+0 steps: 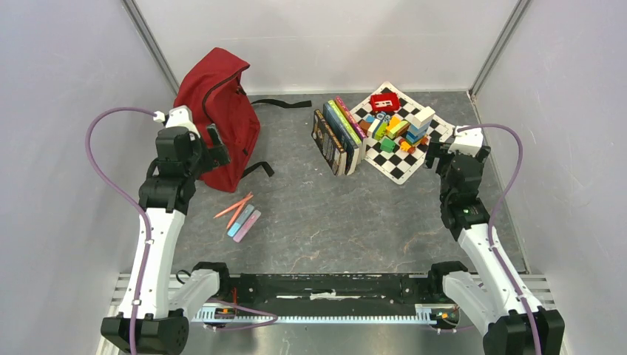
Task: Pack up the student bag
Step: Pick up the student bag at the center of the board.
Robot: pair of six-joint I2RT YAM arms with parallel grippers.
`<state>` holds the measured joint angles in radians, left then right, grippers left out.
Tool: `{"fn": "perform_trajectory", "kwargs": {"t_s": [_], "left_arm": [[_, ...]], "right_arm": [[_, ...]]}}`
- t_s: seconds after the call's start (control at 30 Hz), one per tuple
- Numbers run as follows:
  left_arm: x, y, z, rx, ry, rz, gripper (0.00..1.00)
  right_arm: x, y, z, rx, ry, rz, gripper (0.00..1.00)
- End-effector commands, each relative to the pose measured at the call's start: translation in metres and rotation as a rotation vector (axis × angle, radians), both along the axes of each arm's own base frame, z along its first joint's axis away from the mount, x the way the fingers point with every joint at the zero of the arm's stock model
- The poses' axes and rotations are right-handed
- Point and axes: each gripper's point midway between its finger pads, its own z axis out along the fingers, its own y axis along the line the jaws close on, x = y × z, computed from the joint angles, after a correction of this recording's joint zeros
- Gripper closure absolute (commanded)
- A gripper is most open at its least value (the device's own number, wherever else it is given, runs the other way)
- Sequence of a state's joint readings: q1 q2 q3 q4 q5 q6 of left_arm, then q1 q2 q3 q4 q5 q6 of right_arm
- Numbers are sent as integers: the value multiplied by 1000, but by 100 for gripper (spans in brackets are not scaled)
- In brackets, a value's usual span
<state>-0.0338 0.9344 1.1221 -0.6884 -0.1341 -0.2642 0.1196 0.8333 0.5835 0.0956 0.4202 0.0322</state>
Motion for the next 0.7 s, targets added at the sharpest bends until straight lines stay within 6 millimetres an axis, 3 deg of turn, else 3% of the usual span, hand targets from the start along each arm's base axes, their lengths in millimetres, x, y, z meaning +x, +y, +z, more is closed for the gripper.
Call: {"fn": "perform_trajectory", "kwargs": {"t_s": [0.0,0.2,0.4,0.57,0.67], "left_arm": [[-1,10,6,38,7,33,0],[1,15,20,52,-8,58,0],[16,10,59,16,-70,51,0],[45,9,102,2,-72,61,0],[69,0,114,-47,-78,42,0]], "right_arm": [[5,2,12,22,-41,-1,2],[8,3,13,22,-39,5,2],[5,-4,21,37,-73,-42,2],[6,-1,26,43,-79,-25,2],[6,1,23,45,-64,-11,2]]}}
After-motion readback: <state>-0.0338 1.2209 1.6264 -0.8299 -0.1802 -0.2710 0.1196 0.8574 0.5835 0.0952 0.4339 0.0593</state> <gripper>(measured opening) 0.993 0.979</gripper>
